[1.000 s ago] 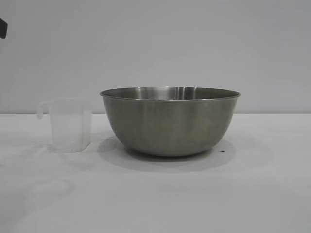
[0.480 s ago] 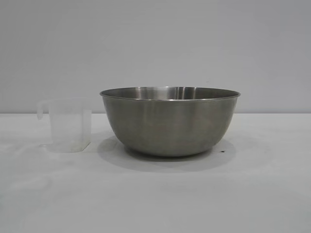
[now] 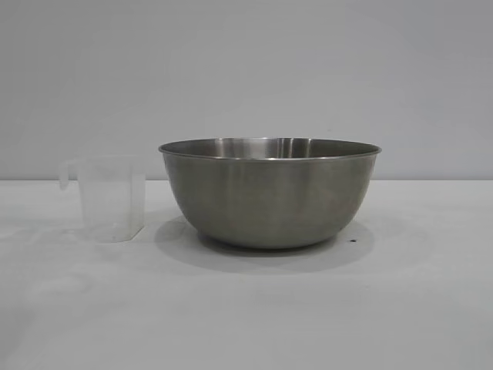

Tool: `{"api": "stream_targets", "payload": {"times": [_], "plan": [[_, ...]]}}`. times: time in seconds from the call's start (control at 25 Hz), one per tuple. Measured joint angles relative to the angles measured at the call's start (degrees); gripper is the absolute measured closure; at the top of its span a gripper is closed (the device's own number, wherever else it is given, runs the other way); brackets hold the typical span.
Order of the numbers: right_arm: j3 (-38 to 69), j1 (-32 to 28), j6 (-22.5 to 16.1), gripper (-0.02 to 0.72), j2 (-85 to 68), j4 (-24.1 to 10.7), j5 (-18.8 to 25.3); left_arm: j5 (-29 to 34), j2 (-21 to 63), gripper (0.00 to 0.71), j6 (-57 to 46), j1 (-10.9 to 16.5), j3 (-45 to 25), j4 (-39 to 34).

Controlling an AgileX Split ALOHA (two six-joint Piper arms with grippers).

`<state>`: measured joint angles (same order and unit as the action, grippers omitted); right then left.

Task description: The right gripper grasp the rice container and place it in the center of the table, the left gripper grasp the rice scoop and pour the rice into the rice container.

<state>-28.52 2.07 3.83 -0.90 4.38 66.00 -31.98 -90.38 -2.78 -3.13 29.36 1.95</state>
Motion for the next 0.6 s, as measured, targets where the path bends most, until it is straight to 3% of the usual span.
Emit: {"api": "stream_targets", "payload": {"times": [0.2,0.6], "plan": [[0.0,0.0,0.0,0.324,0.0,0.0,0.0,9.39,1.7,0.492,0.0,0.0,3.59,0.0],[0.0,0.0,0.0,0.324,0.0,0.0,0.0,37.9,2.53,0.492,0.38,0.92,15.42,-0.99]]}}
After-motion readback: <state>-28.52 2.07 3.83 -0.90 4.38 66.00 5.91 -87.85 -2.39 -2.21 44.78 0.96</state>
